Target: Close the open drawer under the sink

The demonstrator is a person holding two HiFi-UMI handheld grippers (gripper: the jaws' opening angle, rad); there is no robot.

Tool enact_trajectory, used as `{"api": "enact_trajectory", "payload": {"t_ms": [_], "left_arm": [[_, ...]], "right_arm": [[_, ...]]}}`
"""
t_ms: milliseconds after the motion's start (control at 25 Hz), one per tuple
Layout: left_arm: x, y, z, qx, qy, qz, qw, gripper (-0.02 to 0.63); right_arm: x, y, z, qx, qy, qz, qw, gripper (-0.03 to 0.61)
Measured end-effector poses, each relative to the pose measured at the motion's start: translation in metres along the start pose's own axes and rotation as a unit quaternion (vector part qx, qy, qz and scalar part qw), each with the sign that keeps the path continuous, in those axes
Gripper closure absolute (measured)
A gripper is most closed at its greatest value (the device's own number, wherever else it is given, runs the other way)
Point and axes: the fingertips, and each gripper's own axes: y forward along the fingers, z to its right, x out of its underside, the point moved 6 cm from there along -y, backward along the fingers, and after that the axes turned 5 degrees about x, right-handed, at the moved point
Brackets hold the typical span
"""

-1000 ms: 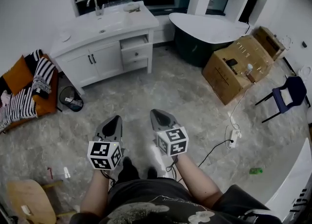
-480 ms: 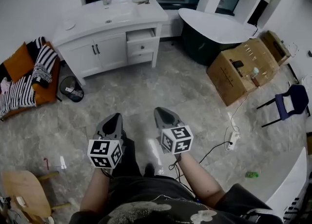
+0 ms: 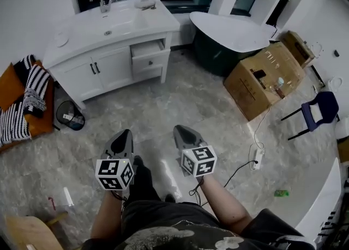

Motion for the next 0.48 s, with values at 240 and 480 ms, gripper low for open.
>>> {"api": "enact_trajectory", "payload": {"t_ms": [240, 480], "left_arm": [[-0.028, 0.050, -0.064, 0.000, -0.004, 0.001, 1.0000, 0.598], [-0.053, 0.096, -0.110, 0.014, 0.001, -0.014, 0.9998, 0.598]], "right_arm": [[-0.023, 0.072, 0.009, 0.015, 0.008, -0.004, 1.000, 0.543], [-0.052, 0.130, 0.017, 0.042, 0.017, -0.005, 0.999, 0.543]]}}
